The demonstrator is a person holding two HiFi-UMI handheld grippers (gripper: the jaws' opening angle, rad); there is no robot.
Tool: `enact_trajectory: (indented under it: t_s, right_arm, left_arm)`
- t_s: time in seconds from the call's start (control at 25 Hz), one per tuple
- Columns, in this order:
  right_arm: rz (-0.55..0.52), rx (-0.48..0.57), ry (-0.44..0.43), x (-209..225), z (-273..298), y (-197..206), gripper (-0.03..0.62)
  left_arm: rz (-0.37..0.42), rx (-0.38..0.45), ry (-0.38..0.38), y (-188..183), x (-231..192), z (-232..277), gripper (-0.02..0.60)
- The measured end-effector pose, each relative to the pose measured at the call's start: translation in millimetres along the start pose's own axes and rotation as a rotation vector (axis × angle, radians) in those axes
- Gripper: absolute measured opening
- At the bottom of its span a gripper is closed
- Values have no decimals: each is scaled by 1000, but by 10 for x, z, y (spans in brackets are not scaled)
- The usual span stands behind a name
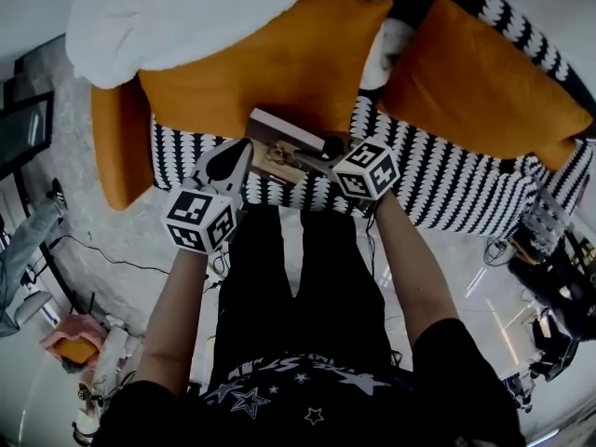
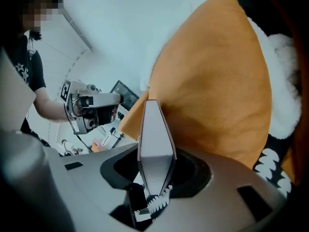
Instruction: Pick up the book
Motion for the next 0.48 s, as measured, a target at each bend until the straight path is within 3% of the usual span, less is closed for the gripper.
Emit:
enact_trajectory:
  t_s: [0.48]
  right_arm:
    - [2,94,77,-410,-539,-223,155]
  left_arm:
    - [-7,62,-6,-164,223,-327,9]
Point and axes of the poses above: the fingertips, and each gripper's own axes: z forward along the fingers, x to its right, y out of its underside, the point moved 2 cm from there along -z, backward along the fingers, and after that the axes turned 4 degrees about -z, right-handed, at the moved point
